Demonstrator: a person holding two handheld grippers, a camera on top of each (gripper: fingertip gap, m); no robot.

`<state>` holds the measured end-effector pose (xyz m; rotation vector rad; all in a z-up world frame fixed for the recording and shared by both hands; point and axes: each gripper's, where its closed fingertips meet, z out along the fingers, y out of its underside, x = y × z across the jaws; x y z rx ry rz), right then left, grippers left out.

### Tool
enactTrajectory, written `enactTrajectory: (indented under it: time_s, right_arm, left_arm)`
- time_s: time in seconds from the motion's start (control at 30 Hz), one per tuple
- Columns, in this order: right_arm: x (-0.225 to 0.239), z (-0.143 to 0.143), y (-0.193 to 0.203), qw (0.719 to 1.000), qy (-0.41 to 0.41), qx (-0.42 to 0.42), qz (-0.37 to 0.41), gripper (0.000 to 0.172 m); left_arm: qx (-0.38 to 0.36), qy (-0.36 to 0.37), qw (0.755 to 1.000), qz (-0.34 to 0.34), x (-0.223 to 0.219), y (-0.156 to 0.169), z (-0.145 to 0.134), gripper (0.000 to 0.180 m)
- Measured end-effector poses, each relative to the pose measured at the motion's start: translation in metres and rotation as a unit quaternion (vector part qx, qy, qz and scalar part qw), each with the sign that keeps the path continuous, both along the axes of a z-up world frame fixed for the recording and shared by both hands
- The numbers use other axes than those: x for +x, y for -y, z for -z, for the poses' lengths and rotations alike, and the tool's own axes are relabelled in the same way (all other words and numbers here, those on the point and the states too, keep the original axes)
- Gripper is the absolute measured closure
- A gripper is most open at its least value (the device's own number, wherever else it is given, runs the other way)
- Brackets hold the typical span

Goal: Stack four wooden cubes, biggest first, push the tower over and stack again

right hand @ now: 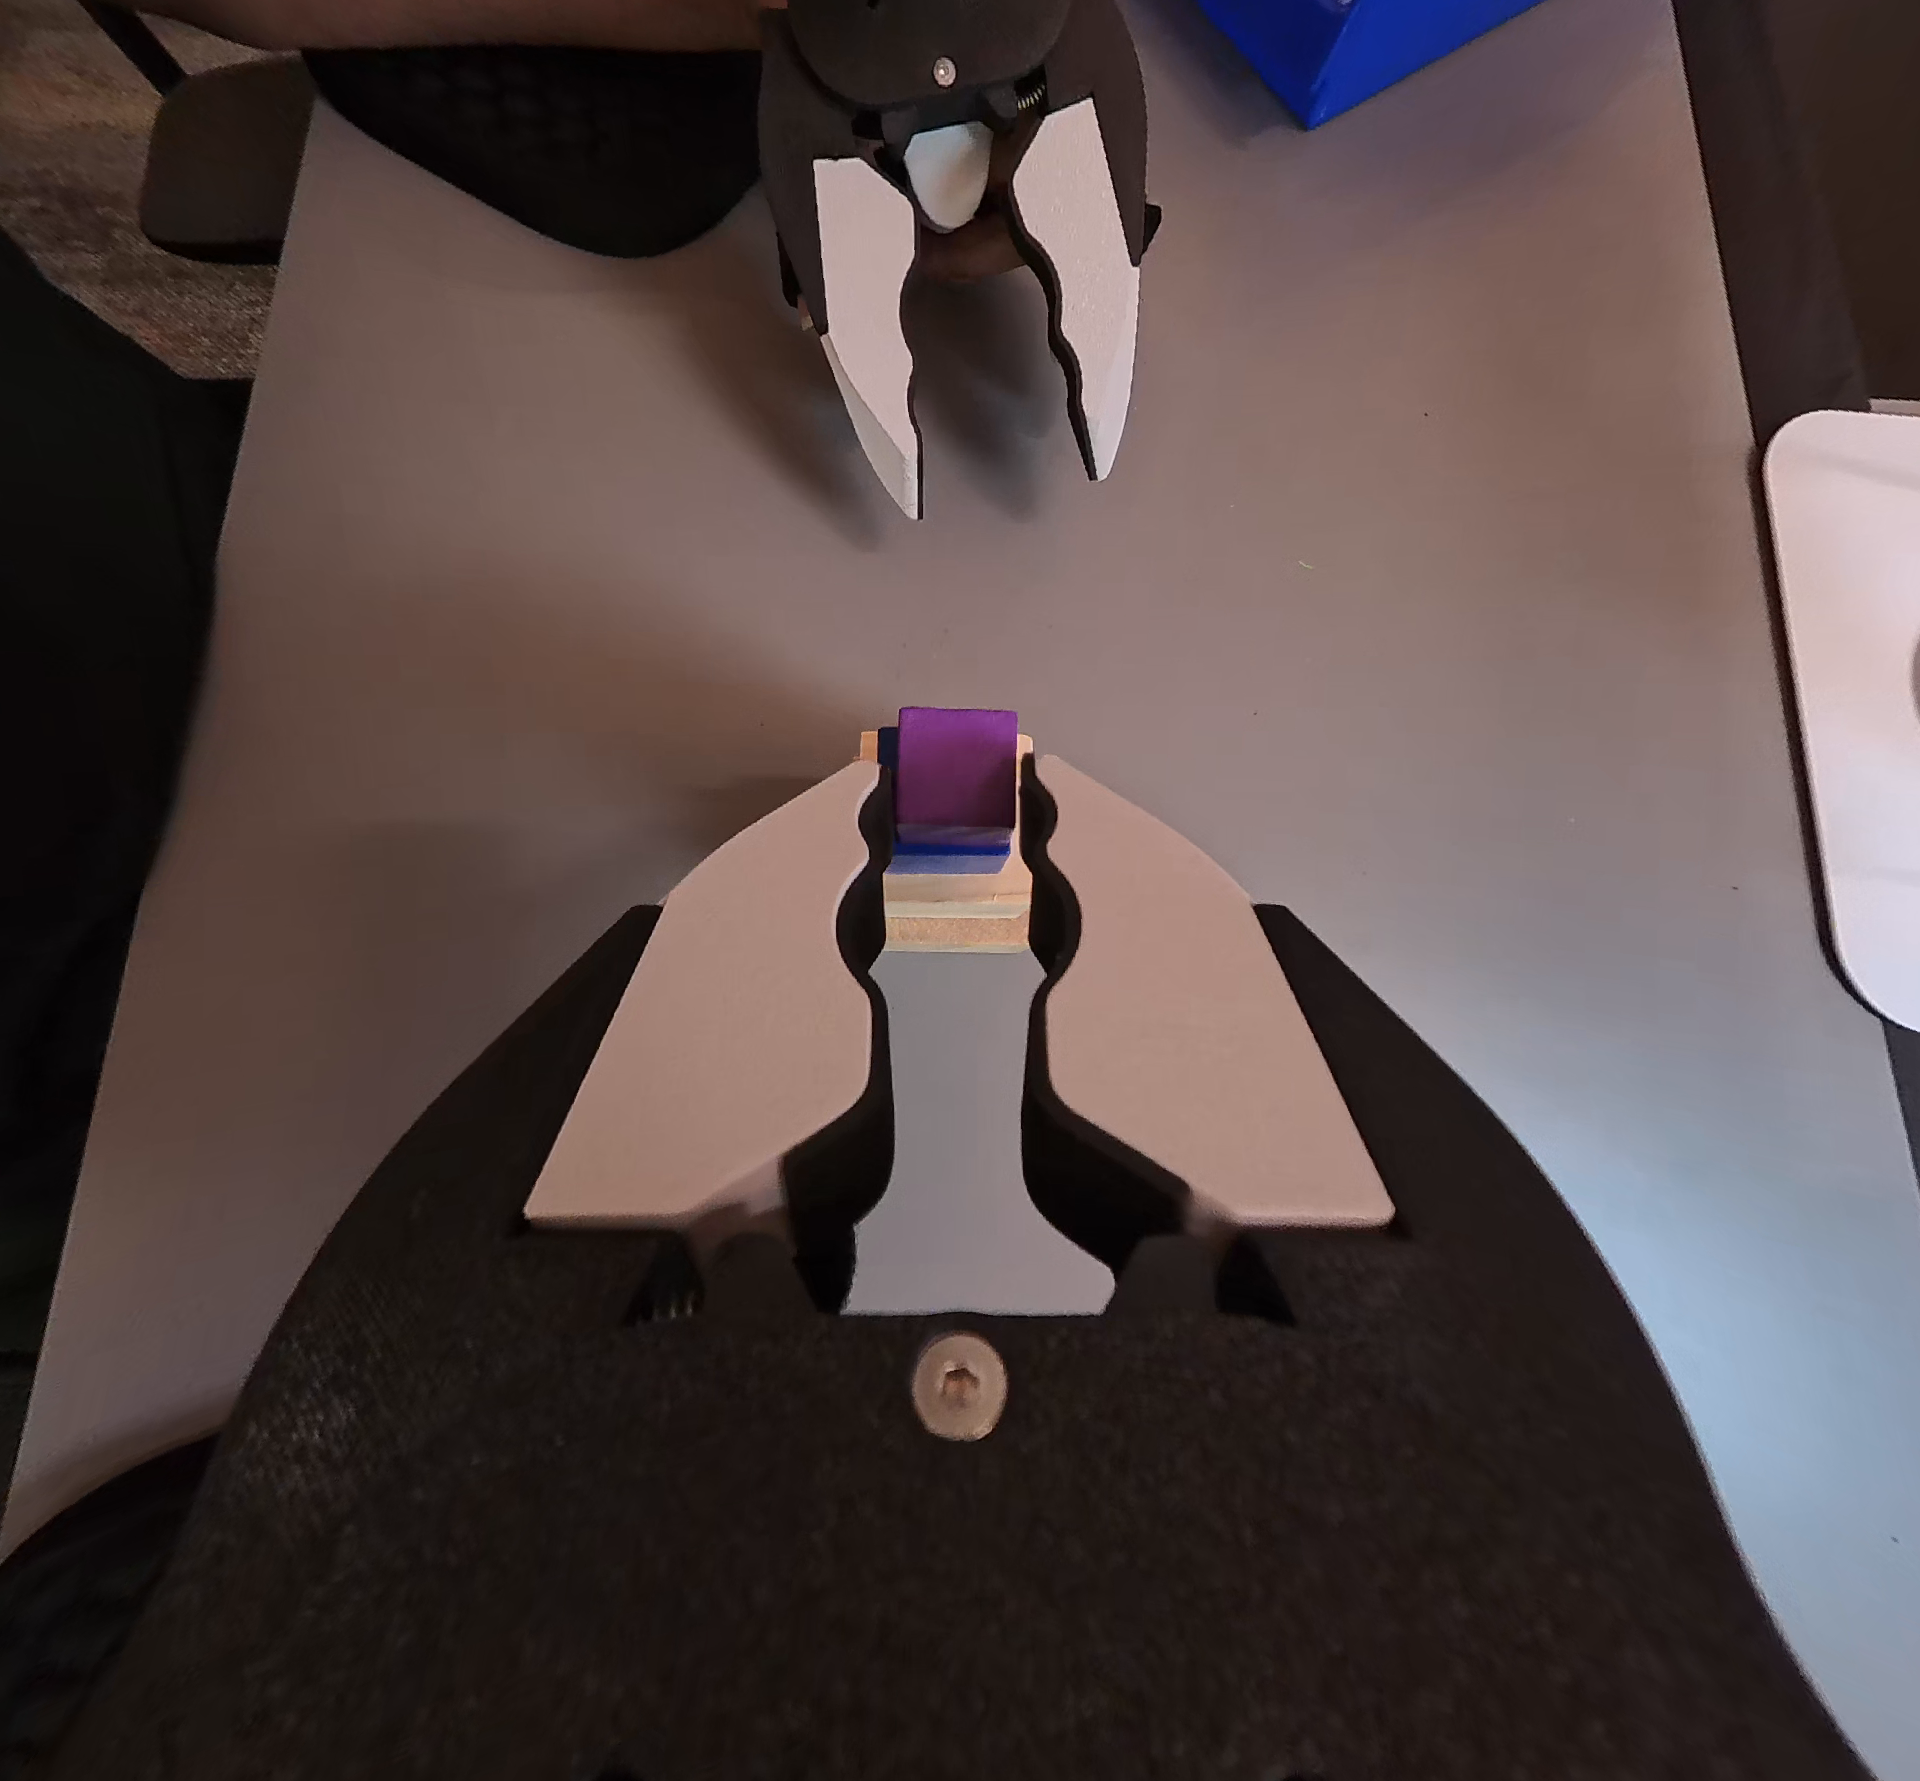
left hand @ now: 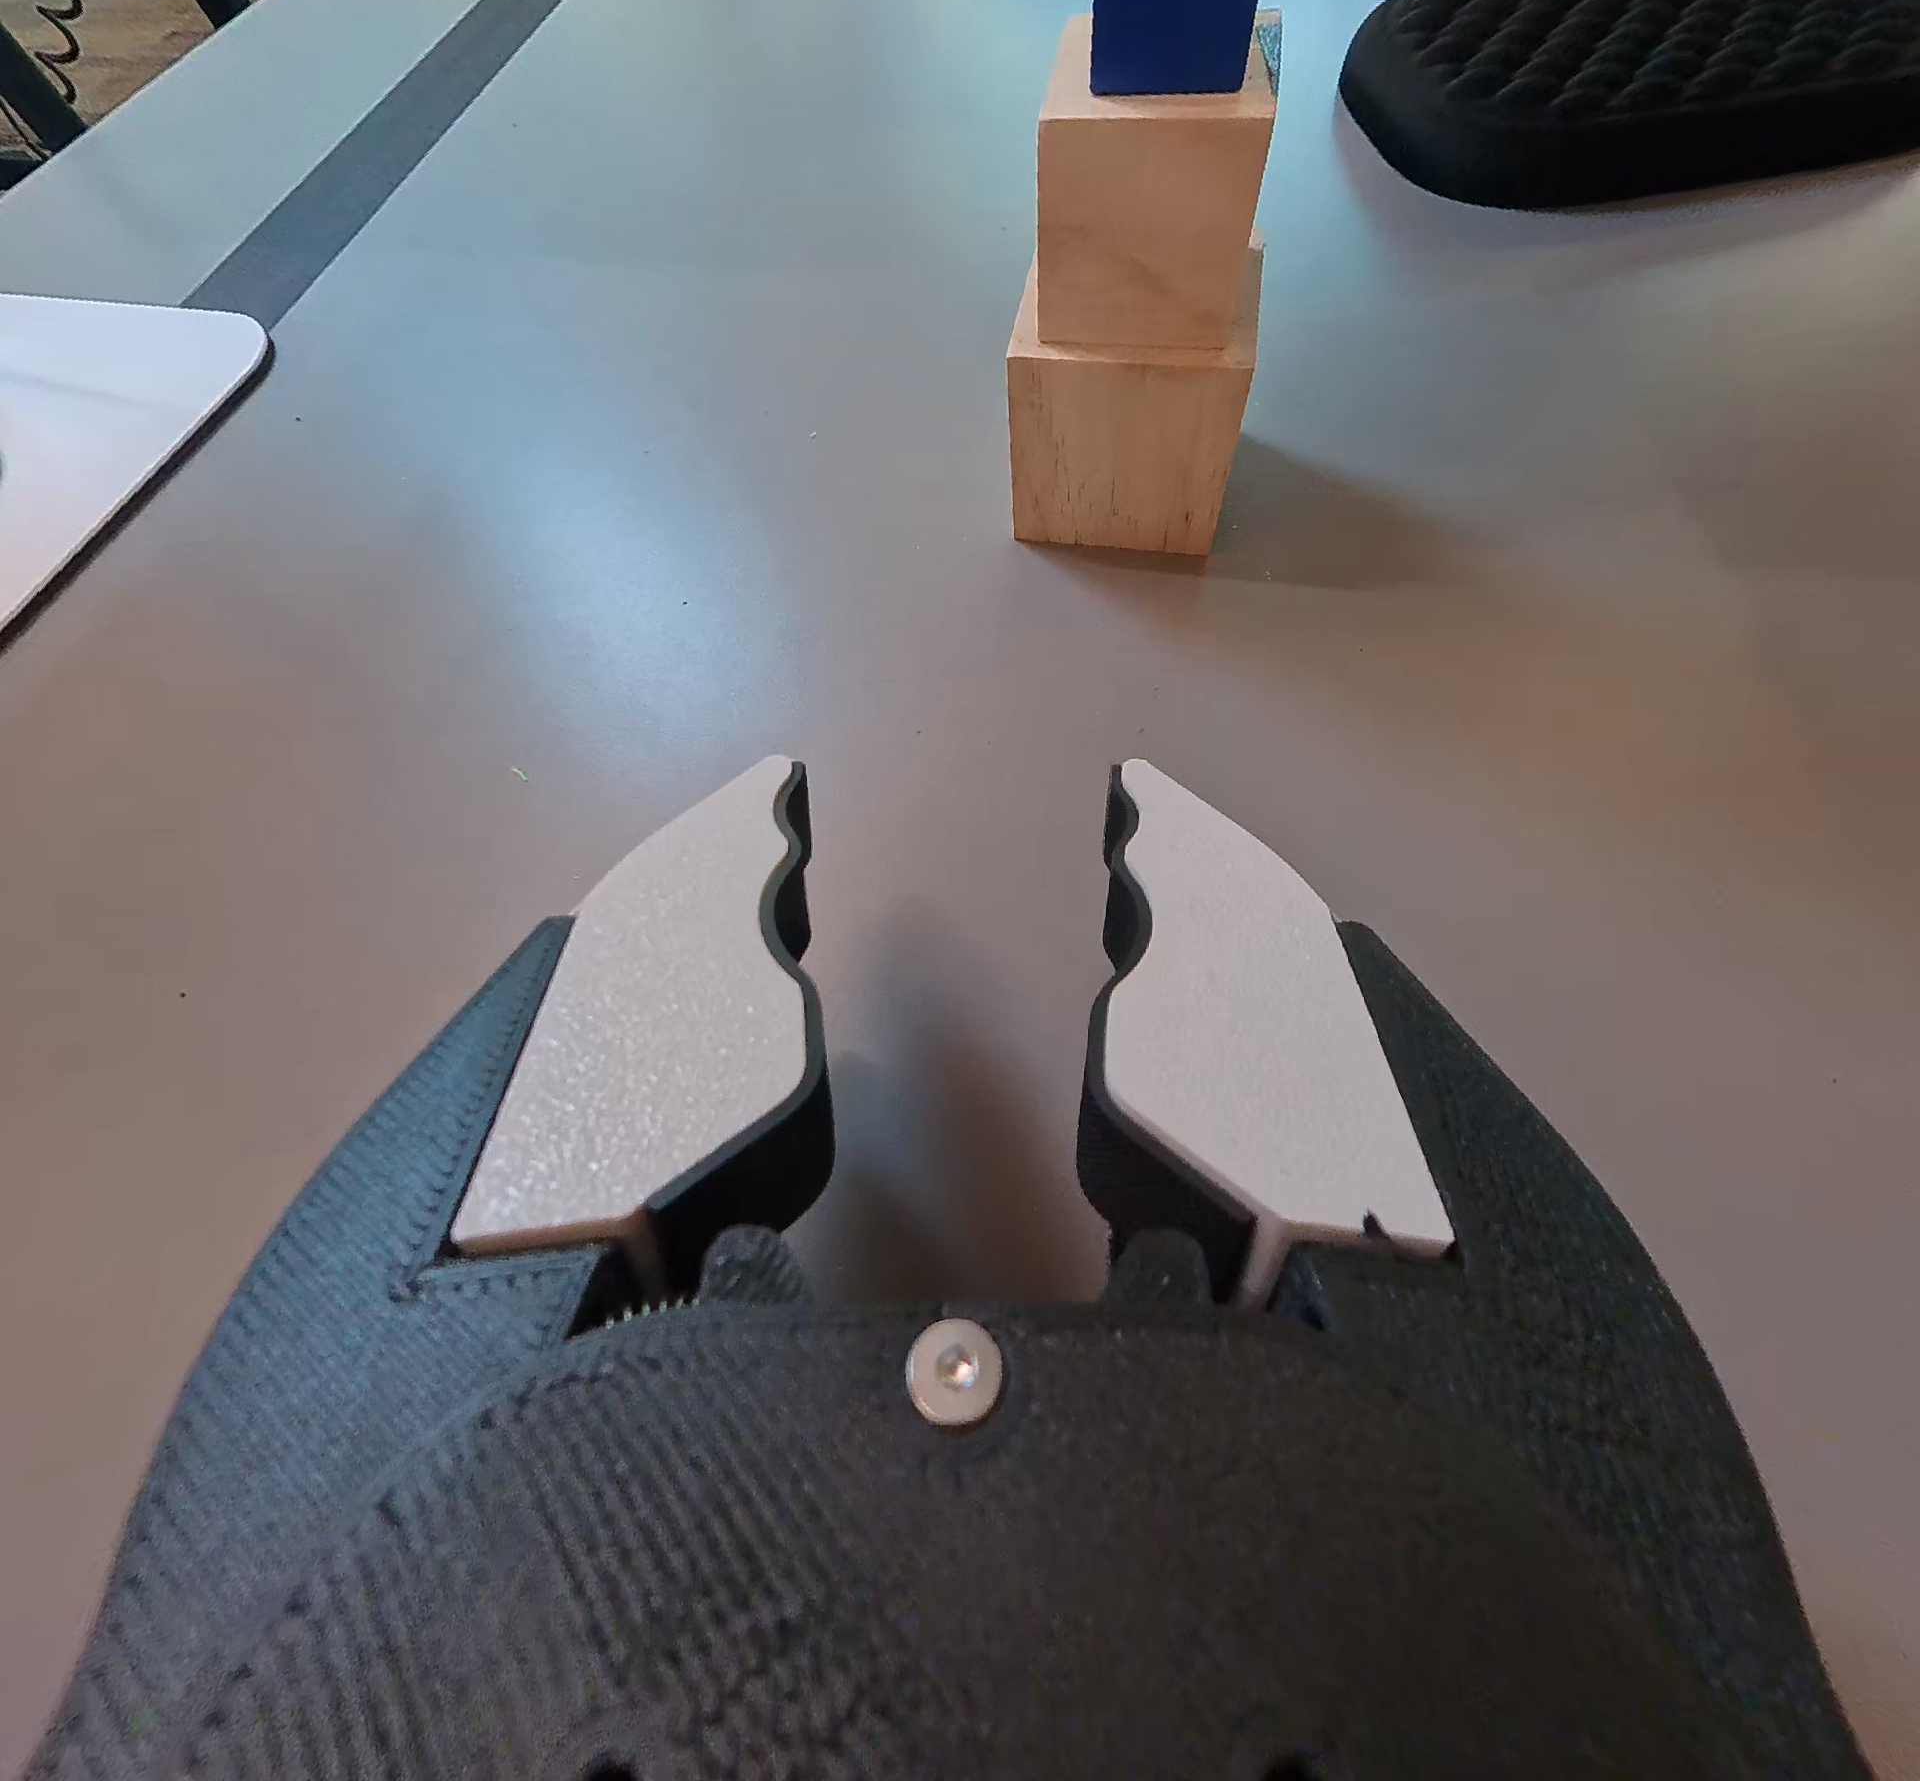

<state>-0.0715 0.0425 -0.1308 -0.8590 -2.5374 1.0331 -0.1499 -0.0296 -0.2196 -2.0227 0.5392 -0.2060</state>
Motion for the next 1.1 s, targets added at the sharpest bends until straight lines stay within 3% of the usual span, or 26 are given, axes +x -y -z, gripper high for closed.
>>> enactTrajectory:
  time_s: [0.7, 1.1]
  right_arm:
    - [0.001, 0.001, 0.001, 1.000, 0.005, -0.008, -0.014, 0.147]
    - [0.003, -0.012, -0.001, 0.999, -0.021, -0.031, -0.004, 0.144]
  left_arm:
    - [-0.005, -0.003, 1.000, 0.001, 0.000, 0.001, 0.002, 0.126]
    - [-0.003, -0.002, 1.000, 0.001, 0.000, 0.000, 0.001, 0.126]
